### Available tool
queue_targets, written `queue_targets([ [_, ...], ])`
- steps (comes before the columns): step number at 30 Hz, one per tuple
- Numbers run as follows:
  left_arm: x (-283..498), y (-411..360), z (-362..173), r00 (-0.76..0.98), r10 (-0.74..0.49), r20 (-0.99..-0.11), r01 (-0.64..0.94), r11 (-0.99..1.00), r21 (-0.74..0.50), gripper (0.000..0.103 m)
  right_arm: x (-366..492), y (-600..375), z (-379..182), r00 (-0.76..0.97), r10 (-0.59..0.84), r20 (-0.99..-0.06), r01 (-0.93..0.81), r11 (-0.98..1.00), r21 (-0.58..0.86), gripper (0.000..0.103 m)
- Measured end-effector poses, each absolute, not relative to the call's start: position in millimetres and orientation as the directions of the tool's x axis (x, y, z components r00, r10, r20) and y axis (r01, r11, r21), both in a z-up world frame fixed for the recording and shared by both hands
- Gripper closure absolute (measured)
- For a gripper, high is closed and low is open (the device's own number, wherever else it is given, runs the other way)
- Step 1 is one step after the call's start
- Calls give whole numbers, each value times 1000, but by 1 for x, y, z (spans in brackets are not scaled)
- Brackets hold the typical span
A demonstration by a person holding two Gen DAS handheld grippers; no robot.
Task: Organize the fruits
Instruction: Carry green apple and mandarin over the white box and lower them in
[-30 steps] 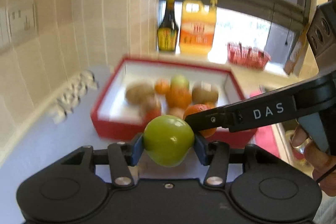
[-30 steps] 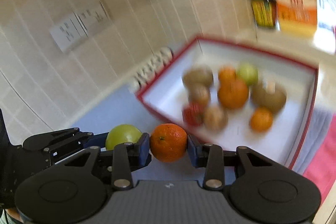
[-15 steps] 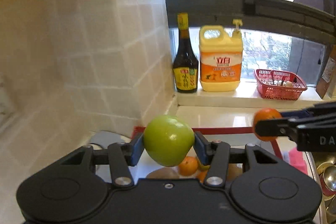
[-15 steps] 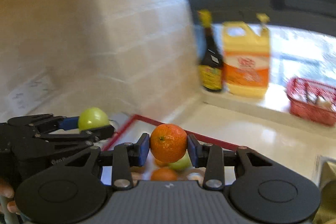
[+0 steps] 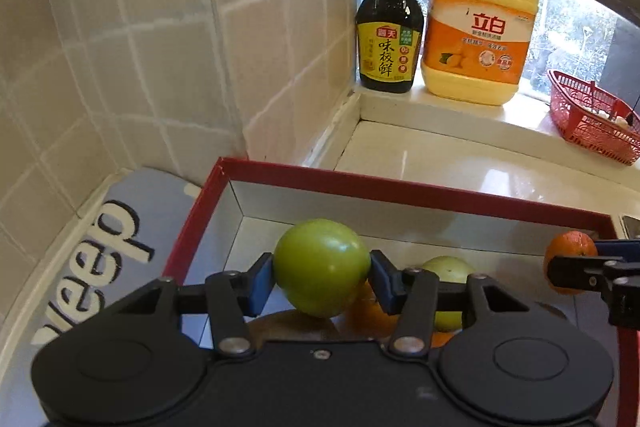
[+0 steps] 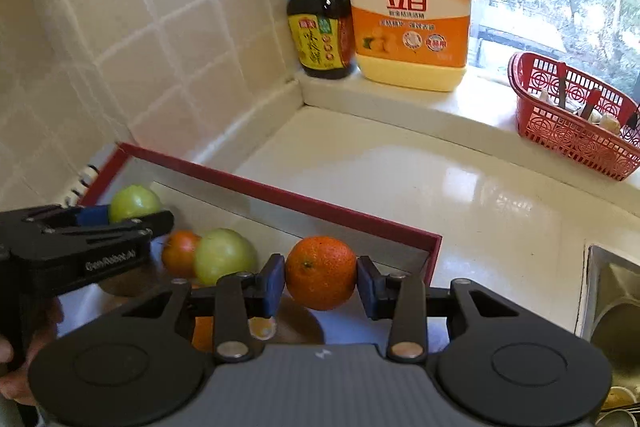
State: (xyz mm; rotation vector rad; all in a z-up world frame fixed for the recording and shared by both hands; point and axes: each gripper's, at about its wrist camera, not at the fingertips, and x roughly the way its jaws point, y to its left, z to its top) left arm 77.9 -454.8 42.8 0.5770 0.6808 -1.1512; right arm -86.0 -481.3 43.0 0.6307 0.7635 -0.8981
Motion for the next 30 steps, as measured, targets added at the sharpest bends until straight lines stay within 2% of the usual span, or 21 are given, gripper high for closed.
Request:
queue_targets([
  [9, 88, -463, 36, 231, -617, -752, 951, 306, 41, 42, -67, -485, 18, 327, -463, -824, 897, 427, 116, 62],
  [26, 108, -474, 29, 138, -570, -810, 946, 317, -61, 42, -56, -487, 13, 316, -456, -832, 898, 427, 107, 61],
  [29, 106, -473, 31, 141, -576, -805, 950, 309, -54, 31, -58, -487, 12, 321, -455, -831, 898, 425, 114, 59],
  [30, 105, -472, 32, 135, -582, -802, 952, 302, -59, 28, -59, -486, 13, 320, -457, -830, 900, 421, 115, 55],
])
